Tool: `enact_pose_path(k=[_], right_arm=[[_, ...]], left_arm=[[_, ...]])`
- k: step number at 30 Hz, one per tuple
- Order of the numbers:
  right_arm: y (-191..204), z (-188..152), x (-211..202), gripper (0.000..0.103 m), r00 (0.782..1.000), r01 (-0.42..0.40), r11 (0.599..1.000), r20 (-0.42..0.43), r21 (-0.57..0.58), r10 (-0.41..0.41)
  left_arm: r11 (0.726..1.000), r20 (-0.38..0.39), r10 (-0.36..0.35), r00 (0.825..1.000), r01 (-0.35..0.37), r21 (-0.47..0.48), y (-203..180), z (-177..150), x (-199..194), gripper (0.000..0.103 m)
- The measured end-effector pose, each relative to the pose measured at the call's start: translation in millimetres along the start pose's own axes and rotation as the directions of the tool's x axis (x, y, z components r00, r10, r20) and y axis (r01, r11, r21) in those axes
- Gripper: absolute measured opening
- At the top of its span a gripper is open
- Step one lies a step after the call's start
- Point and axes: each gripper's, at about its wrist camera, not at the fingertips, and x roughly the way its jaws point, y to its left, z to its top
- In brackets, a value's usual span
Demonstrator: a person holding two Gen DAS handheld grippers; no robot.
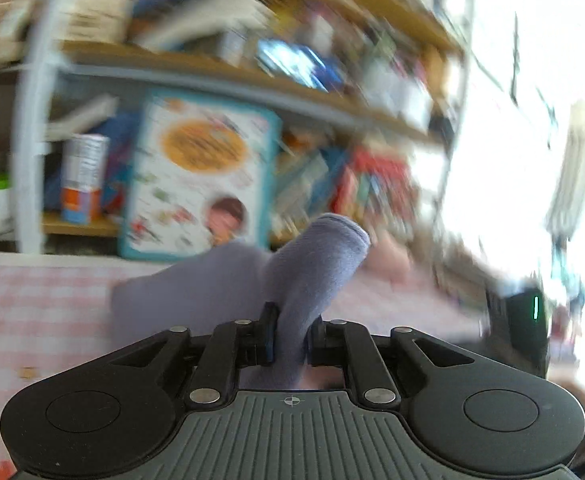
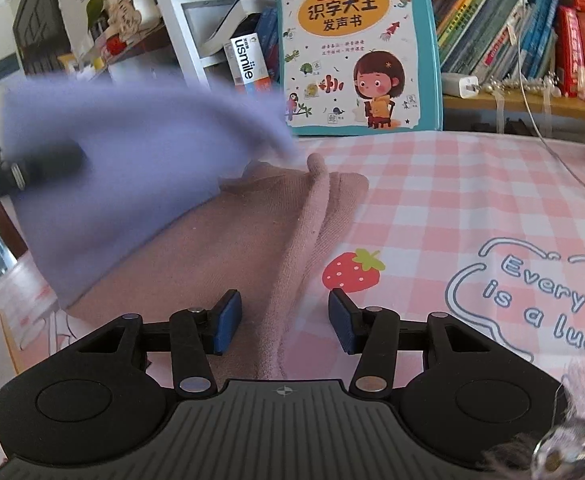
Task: Fold clothes
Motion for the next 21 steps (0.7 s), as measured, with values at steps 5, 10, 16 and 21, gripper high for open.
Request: enact_pose_path(k=[5,10,16,21], right_arm=[[-4,-1,-4,0.044,1.0,-0.026,0.999,0.002,0.033,0.026],[-16,-4,-20,0.044,0.998,-0.062,0.987,-0.001,0.149,0.063],[-31,-5,-82,0.045,0.992,-0.052,0.934,0.124,0.352,0.008],[-11,17,-100,0.05,0.968,-0.196,0.91,0.223,0.366,0.119]], left_arm=[[0.986,-0.088,0.031,0.996,-0.016,0.166,-33,-30,25,0.042],[0.993,-0.019,-0.117,0.993,0.117,-0.026,2,-15,-27,0.072],[0.987,0.089,-0.031,0.996,0.044,-0.154,53,-19,-79,0.074],[0.966,0.072,-0.006,0.997,0.024,-0.258,77,-30,-70,0.074]])
